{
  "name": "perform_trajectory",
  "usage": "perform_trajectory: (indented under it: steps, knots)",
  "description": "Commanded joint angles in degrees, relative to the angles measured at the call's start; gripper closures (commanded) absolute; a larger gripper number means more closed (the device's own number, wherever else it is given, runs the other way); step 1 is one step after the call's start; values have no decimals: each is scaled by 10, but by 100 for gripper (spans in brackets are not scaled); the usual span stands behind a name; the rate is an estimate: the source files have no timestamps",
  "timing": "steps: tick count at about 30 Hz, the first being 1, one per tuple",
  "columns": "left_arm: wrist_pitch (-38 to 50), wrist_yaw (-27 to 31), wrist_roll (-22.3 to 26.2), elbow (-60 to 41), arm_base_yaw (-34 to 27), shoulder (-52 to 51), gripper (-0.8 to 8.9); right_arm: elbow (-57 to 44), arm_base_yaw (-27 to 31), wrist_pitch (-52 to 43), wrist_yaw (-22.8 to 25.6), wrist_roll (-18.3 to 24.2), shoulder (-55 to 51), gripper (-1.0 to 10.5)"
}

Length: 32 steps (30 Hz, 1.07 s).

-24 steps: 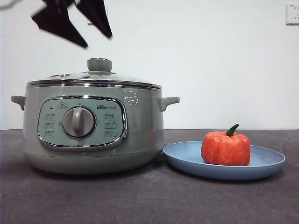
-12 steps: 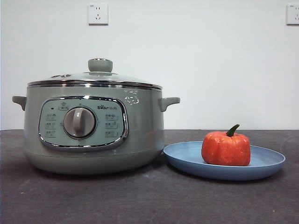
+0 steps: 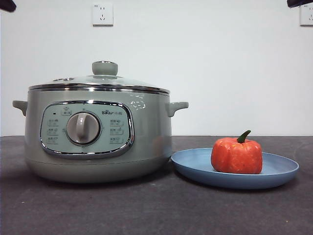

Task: Take the pumpkin out from the steamer,put the pumpkin in the blue plate,close the lid

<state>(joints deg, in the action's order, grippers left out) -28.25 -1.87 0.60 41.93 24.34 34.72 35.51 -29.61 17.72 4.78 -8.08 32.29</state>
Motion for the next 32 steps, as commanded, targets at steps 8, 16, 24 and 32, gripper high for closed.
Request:
perform_trajectory:
  steps: [8,16,24,32]
  knots:
    - [-1,3,-8,5,1,4,817,-2,0,-5,2,-19,2,958]
    - [-3,2,-8,5,1,5,817,-2,0,-5,1,-19,2,958]
    - [-43,-5,20,-3,-42,-97,817,-2,0,-5,1,-19,2,958]
    - [1,-13,9,-129,-169,-273,817,-2,0,-5,1,-19,2,958]
